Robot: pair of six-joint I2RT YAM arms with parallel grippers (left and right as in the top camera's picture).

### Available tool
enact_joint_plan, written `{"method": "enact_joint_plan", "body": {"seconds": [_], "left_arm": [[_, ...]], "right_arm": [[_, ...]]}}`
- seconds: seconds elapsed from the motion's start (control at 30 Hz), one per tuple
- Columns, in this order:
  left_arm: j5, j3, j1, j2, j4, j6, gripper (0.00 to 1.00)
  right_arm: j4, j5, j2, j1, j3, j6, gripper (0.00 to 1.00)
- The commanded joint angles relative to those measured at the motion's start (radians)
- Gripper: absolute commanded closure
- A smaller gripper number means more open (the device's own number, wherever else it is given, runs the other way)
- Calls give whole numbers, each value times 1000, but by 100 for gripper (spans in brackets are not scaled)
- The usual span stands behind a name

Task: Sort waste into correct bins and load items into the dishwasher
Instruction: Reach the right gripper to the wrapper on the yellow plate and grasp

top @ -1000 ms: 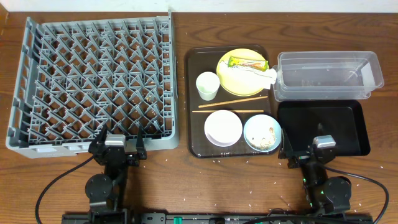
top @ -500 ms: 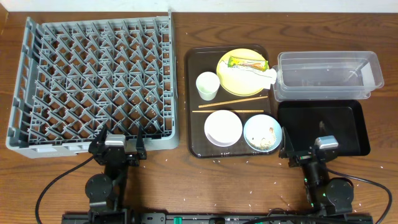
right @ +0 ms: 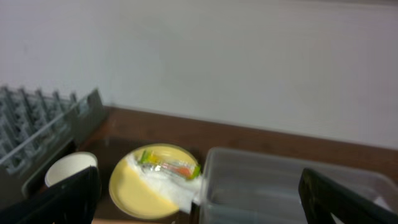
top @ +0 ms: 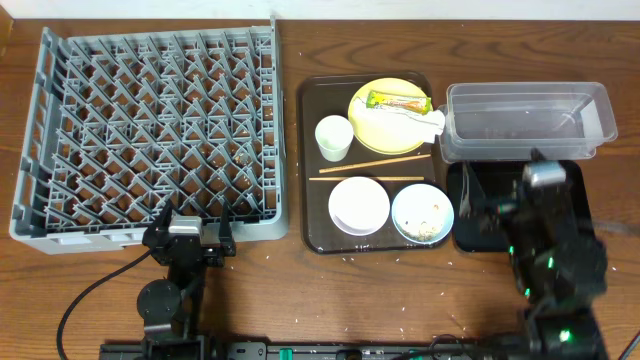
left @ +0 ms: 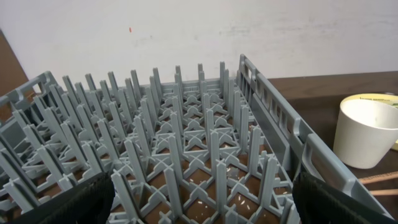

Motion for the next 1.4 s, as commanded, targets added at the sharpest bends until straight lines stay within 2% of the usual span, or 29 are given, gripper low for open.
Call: {"method": "enact_joint_plan", "body": {"seconds": [0.0,0.03,0.17,0.5,0.67,0.73,0.87,0.93,1.2,1.37], "left_arm": [[9,-17,-5,-6,-33,13,7],[9,-17,-5,-6,-33,13,8],[9,-17,-5,-6,-33,13,7],[9,-17,-5,-6,-33,13,8],[9,-17,-5,-6,-33,13,8],[9,-17,-5,-6,-33,13,8],[9,-17,-5,-6,-33,13,8],[9,-17,-5,-6,-33,13,7],[9,-17,-5,-6,-33,13,8],[9,-17,-5,-6,-33,13,8]], "right_arm": [[-79,-62,180,-16,195,-33,1],[-171,-85,289,-16,316,-68,1],[-412,-110,551,-16,608,-141,1],[-866,-314,1086,-16,1180,-397,1],[-1196,-318,1397,-16,1511,-457,1],[-1258,-319,1503,-16,1606,-462,1],[-1124,-394,1635,-11,1639,-431,1],[-1089,-375,1656,2,1639,-466,1],[-967,-36,1751,117,1639,-540,1],[-943,96,1835,183,1639,-586,12]]}}
